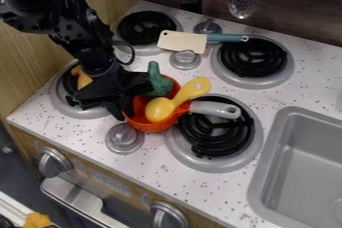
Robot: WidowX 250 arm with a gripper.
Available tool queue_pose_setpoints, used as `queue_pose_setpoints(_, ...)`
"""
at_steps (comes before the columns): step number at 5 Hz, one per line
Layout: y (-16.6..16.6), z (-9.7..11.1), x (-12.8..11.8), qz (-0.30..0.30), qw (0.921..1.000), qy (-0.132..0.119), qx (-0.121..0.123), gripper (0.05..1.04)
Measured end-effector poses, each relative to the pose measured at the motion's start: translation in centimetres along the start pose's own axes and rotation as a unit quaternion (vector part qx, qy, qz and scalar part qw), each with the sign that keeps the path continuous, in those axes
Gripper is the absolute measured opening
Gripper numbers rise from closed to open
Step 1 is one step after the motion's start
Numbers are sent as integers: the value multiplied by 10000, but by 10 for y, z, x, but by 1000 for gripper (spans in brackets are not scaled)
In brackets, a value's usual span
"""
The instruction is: Moved the orange bucket to the left upper burner
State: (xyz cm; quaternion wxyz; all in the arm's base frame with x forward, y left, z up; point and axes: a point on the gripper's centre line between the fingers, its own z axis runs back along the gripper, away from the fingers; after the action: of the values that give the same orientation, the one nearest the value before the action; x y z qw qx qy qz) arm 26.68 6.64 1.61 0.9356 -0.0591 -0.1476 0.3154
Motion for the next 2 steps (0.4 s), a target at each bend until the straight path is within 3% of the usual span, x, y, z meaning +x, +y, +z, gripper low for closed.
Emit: queue_pose_setpoints(2,-13,5,5,-133,9998,80,119,82)
